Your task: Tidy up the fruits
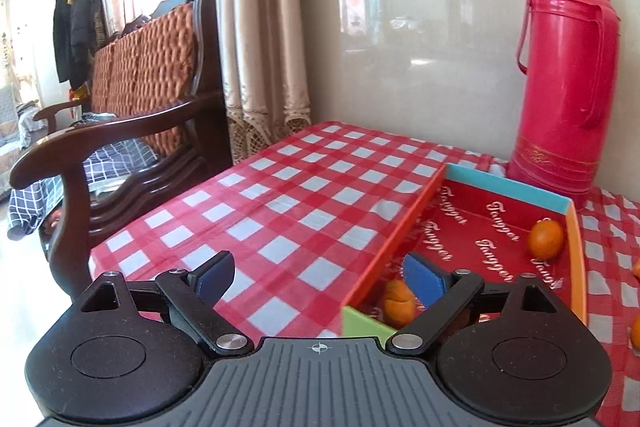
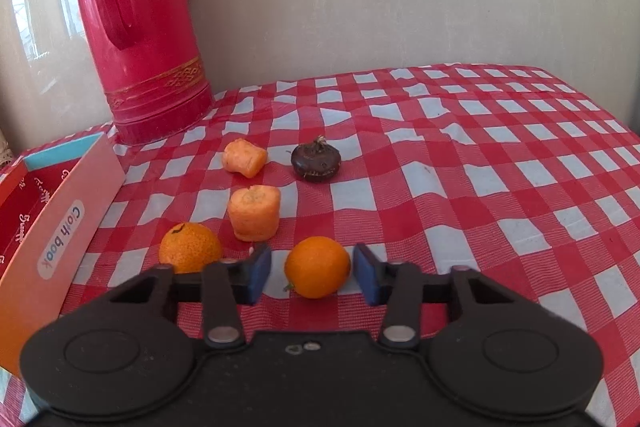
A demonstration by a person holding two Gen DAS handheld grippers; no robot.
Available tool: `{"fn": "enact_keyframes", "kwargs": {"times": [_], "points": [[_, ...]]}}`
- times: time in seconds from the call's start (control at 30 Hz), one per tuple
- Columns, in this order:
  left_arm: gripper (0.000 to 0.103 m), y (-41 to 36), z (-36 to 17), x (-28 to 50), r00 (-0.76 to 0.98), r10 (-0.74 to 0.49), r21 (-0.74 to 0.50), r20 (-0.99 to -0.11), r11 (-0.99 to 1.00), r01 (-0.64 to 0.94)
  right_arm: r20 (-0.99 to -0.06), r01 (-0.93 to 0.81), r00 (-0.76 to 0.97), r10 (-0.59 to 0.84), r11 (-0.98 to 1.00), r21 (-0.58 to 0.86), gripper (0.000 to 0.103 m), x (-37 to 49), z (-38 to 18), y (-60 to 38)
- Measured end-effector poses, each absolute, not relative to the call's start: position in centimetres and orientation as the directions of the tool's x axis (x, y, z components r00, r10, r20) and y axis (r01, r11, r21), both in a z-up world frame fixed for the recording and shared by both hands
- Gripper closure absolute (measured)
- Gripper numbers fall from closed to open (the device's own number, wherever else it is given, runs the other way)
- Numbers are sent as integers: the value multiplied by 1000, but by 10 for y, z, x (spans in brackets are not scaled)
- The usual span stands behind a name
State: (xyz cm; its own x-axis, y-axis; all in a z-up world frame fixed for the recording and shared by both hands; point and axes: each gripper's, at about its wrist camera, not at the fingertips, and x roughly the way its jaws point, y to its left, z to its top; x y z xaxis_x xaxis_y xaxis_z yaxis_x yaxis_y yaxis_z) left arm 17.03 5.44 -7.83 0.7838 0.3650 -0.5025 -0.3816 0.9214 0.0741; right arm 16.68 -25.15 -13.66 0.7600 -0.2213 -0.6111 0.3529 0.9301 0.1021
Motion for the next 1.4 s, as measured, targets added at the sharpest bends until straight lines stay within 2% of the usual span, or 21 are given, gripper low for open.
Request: {"fn": "enact_keyframes", "kwargs": {"times": [0.1,0.33,0.53,0.7,0.93,1.17,1.23,1.3,1.33,1.4], "points": [[12,66,-84,168,769,380,75,-514,913,-401,-608,354,758,-236,932,80,76,168,-137,-248],[12,88,-97,167,728,419,60,-542,884,-464,-573,334,792,-212,935,116,77,163,-130,-244],[12,115,-104,163,691,455,31,-562,846,-532,-442,109,897,-13,975,192,77,149,-104,-207],[12,124,-110,161,679,469,41,-564,838,-545,-356,-120,918,176,978,173,77,142,-92,-161],[12,130,-107,155,691,478,41,-542,837,-546,-391,-316,857,335,942,113,77,152,-91,-106],[11,140,-110,154,678,485,34,-552,826,-562,-472,-348,813,342,934,77,76,169,-101,-83],[12,142,-111,154,676,487,36,-554,824,-565,-479,-336,812,334,938,85,68,169,-103,-83],[12,141,-111,155,675,488,38,-553,824,-565,-470,-321,818,332,941,105,45,166,-102,-87],[11,141,-111,155,676,486,37,-554,825,-564,-460,-311,825,328,943,116,28,165,-101,-90],[11,140,-111,155,680,480,38,-555,830,-556,-440,-297,840,318,948,117,28,163,-99,-94]]}}
